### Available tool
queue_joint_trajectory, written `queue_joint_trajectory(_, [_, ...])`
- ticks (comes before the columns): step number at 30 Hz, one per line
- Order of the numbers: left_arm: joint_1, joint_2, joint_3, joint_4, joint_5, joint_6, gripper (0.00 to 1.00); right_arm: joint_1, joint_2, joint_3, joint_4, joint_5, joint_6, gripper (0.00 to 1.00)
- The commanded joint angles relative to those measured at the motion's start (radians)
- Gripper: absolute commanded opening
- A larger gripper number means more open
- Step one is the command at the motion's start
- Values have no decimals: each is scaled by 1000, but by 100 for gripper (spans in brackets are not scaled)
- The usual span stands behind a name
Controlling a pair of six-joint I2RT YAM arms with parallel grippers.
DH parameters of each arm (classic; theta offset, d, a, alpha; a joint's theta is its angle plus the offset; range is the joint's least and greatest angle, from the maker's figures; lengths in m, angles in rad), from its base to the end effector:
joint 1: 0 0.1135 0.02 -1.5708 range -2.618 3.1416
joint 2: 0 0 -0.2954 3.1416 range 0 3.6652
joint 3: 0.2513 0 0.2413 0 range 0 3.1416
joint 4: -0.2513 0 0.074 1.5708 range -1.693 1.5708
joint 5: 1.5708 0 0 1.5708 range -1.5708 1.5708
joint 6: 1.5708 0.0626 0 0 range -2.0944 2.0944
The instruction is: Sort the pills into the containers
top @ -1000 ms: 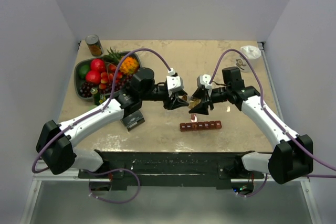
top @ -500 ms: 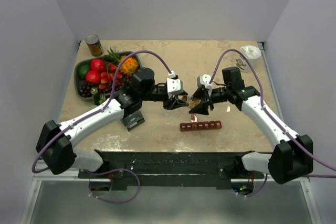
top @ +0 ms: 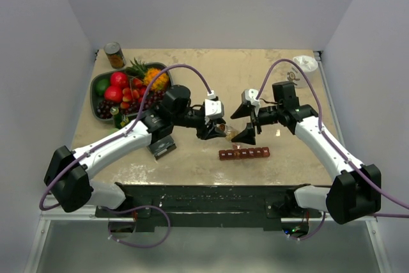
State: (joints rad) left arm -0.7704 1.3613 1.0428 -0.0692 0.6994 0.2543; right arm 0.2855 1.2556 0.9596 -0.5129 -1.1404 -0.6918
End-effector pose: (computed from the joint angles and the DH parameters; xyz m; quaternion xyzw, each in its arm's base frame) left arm 0.1960 -0.2463 0.3402 0.5488 0.5860 -0.4087 0.4340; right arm 0.2129 0.1218 0.3111 -0.5440 0.5958 0.4277 0.4076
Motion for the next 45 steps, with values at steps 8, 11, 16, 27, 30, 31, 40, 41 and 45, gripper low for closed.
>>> queue_joint_trajectory(8, [28,-13,-13,-113,-139,11,0,-6,-35,28,5,68,-3,99])
queue_joint_trajectory(11, [36,-27,-29,-178,-259,14,0,-35,-47,31,5,80,0,99])
queue_joint_trajectory(16, [54,-5,-9,-248,-579,-10,0,-65,-59,25,37,117,31,99])
queue_joint_trajectory(27, [196,264,241,-290,-779,-66,0,-71,-50,11,74,146,67,99])
queue_joint_trajectory(30, [239,422,414,-362,-775,-59,0,-69,-56,10,76,146,69,99])
queue_joint_trajectory(31, [250,464,501,-382,-764,-58,0,-71,-59,10,76,146,71,99])
queue_joint_trajectory(40, [312,755,854,-529,-785,-66,2,-72,-67,7,83,137,78,99])
queue_joint_trajectory(41, [313,783,873,-550,-787,-64,10,-72,-67,7,83,137,78,99])
queue_joint_trajectory(45, [315,818,941,-581,-793,-73,38,-71,-65,5,85,140,78,99])
